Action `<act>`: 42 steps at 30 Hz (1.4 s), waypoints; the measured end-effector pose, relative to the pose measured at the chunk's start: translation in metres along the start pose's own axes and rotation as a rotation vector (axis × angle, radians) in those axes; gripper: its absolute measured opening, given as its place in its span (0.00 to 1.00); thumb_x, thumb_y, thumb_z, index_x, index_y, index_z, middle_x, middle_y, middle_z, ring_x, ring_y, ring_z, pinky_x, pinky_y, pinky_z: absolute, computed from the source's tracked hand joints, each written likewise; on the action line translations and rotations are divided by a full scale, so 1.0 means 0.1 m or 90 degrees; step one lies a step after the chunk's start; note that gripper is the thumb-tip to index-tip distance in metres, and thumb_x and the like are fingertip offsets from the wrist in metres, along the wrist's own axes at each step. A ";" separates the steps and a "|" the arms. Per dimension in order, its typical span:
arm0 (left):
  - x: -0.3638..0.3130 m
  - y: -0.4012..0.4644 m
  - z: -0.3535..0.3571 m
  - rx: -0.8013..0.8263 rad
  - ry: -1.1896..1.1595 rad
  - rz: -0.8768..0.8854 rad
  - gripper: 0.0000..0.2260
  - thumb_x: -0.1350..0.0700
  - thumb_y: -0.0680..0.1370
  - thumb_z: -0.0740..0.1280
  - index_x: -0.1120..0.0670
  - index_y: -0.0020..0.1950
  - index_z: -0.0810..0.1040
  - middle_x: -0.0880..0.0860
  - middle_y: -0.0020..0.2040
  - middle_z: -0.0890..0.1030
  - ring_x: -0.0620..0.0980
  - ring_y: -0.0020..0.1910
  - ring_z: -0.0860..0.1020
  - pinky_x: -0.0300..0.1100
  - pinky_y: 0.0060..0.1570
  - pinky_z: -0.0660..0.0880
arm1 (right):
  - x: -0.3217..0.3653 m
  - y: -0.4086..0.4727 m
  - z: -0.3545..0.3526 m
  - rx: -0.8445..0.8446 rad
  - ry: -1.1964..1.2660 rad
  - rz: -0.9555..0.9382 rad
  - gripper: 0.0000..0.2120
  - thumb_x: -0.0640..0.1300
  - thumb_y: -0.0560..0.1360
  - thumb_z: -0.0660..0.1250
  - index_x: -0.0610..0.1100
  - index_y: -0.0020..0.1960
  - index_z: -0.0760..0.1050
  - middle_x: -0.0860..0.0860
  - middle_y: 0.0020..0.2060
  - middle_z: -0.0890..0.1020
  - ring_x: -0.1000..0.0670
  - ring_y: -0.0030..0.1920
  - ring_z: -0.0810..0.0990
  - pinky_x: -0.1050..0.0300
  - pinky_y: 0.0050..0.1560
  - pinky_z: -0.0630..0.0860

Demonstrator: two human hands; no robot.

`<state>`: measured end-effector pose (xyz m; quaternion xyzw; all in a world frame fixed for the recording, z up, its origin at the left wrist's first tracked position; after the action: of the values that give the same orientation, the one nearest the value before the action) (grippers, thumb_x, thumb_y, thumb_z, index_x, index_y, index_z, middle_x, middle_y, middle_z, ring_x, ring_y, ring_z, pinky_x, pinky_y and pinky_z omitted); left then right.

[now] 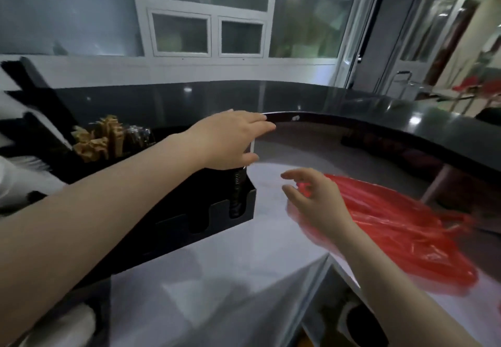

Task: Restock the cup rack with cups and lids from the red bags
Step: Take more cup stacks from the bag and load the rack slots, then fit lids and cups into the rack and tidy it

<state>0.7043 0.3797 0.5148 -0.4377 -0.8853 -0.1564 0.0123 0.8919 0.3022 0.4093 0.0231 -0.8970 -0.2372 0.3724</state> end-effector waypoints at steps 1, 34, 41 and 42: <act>-0.05 0.11 0.06 0.005 -0.013 0.013 0.30 0.46 0.78 0.64 0.46 0.77 0.56 0.48 0.77 0.58 0.48 0.74 0.58 0.44 0.72 0.54 | -0.14 0.02 -0.07 -0.008 0.004 0.018 0.09 0.49 0.74 0.68 0.55 0.54 0.80 0.66 0.48 0.79 0.63 0.50 0.76 0.61 0.52 0.74; -0.06 -0.64 1.75 -0.053 -0.094 -0.703 0.49 0.39 0.71 0.70 0.51 0.78 0.39 0.55 0.78 0.38 0.53 0.76 0.37 0.48 0.71 0.37 | -0.39 1.20 0.82 0.262 0.033 -0.107 0.35 0.53 0.67 0.76 0.53 0.69 0.65 0.52 0.66 0.69 0.50 0.64 0.70 0.57 0.61 0.68; 0.16 -0.92 2.08 0.126 -0.104 -0.752 0.55 0.30 0.66 0.66 0.48 0.75 0.30 0.56 0.75 0.30 0.58 0.72 0.27 0.62 0.66 0.29 | -0.11 1.32 1.33 0.305 -0.096 -0.121 0.40 0.59 0.65 0.76 0.54 0.71 0.60 0.46 0.66 0.64 0.42 0.66 0.66 0.48 0.62 0.70; 0.18 -0.92 2.09 0.127 -0.105 -0.746 0.55 0.29 0.66 0.66 0.47 0.75 0.30 0.56 0.75 0.29 0.57 0.72 0.27 0.62 0.64 0.27 | -0.11 1.33 1.36 0.306 -0.109 -0.125 0.40 0.59 0.65 0.75 0.54 0.71 0.60 0.45 0.67 0.65 0.41 0.65 0.67 0.47 0.62 0.70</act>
<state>0.6457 0.4012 0.2941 0.1161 -0.9876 -0.0189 -0.1037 0.8256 0.4778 0.3776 0.1780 -0.9491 -0.0534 0.2544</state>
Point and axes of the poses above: each hand's wrist, its own y-axis towards the middle knuckle, its own z-axis out of the palm, x = y × z, the point moved 2 cm from there along y, towards the middle knuckle
